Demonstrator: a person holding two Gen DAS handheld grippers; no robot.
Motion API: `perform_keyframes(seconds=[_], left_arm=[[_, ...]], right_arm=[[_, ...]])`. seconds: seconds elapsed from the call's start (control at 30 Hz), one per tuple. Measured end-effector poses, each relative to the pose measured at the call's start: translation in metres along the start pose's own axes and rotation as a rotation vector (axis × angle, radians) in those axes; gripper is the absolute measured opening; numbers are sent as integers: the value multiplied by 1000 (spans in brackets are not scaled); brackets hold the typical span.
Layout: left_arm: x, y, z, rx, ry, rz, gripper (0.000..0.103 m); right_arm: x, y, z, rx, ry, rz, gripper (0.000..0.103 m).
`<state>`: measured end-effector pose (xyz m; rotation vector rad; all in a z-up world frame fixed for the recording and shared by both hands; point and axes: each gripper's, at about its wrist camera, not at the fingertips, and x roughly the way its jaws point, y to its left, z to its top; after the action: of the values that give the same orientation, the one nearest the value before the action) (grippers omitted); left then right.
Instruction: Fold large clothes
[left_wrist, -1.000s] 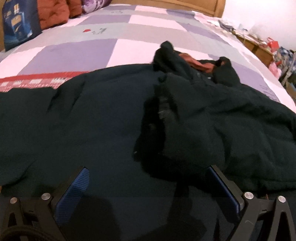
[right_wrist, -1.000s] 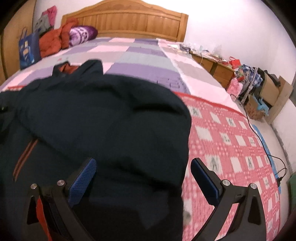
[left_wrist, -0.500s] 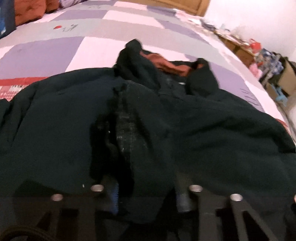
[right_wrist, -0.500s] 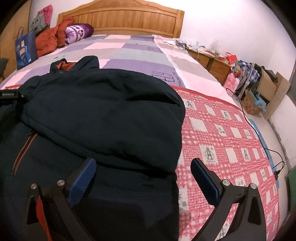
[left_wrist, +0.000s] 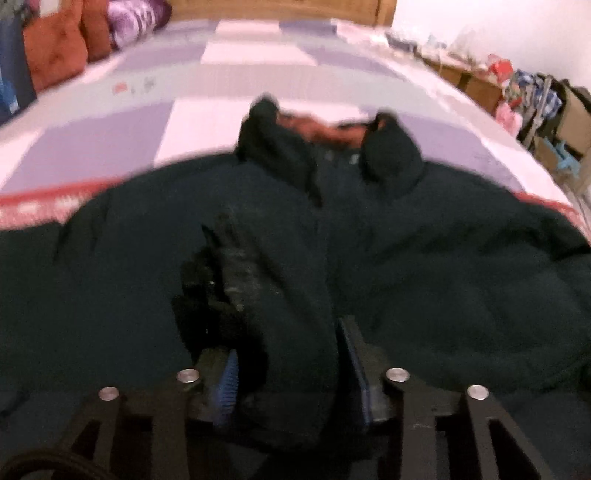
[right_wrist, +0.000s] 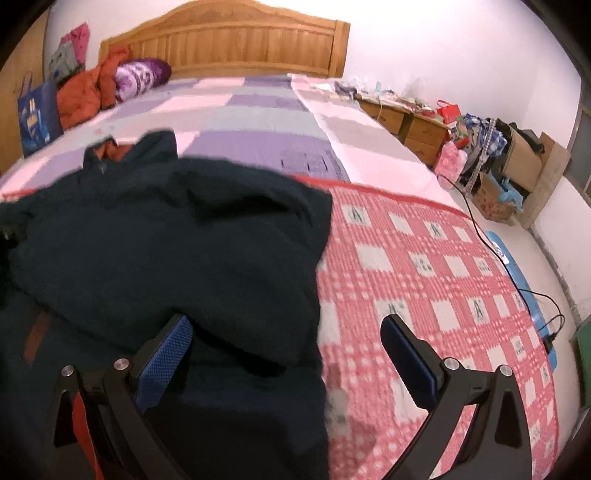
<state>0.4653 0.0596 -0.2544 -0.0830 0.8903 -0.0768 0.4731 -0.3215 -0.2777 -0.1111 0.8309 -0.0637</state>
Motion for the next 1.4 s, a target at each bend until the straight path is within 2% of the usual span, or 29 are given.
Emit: perform_keyframes(seconds=[0.03,0.1,0.2,0.23,0.27,0.3,0.33,0.37,0.43,0.5,0.63,0.67,0.73,0.8,0.83,0.93,1.0,1.07,1.1,1.13,1.2,1.27,1.33,1.4], left_arm=[[-7,-3,1,-1,-32,9,53],[-14,-5,4,-10,-68,15,54],[-10,-6,7,-15,-66,37,56],[-2,-6,6,-7,-37,69,56],[5,-4,4,-9,-8,85,56],[12,0,1,-23,24,90,56],[15,4,-1,-46,44,77,56],[15,6,-3,-57,43,67,56],[6,8,-6,-52,23,62,56],[-5,5,-8,-37,5,56,56],[-26,-13,5,41,-72,70,59],[-28,-19,10,50,-87,62,61],[-24,-40,25,78,-108,35,72],[-9,-64,39,103,-107,5,75],[-2,-72,42,106,-100,-4,78],[39,-88,56,79,-30,5,78],[72,-78,57,40,55,64,78],[88,-56,51,-6,104,93,80],[90,-47,48,-20,105,73,81],[87,-37,46,-19,90,73,81],[78,-29,42,12,63,81,79],[71,-19,37,24,51,89,78],[62,-3,35,-29,34,76,67],[50,10,35,-93,-2,52,65]], right_arm=[[0,2,7,6,-18,1,103],[1,5,24,22,-64,5,103],[19,2,52,56,-90,-14,103],[39,1,58,53,-36,-32,103],[63,-3,58,40,55,-55,103],[85,-9,52,41,145,-40,103],[96,-20,44,90,185,27,103],[95,-39,37,194,201,82,103],[70,-55,28,235,159,52,103],[42,-59,14,202,107,15,103],[14,-58,-7,142,87,-49,103],[9,-55,-3,130,71,-63,103],[9,-49,11,139,41,-36,103],[17,-40,27,154,21,0,103],[23,-29,42,157,11,30,103],[38,5,73,120,-1,90,103],[51,34,87,44,-12,96,103],[79,47,84,-14,57,12,103],[94,43,78,-19,109,-34,103],[106,31,70,16,135,-16,103],[110,7,61,109,129,36,103],[112,2,56,93,137,33,103],[113,1,55,81,149,43,103],[109,5,55,64,153,23,103]])
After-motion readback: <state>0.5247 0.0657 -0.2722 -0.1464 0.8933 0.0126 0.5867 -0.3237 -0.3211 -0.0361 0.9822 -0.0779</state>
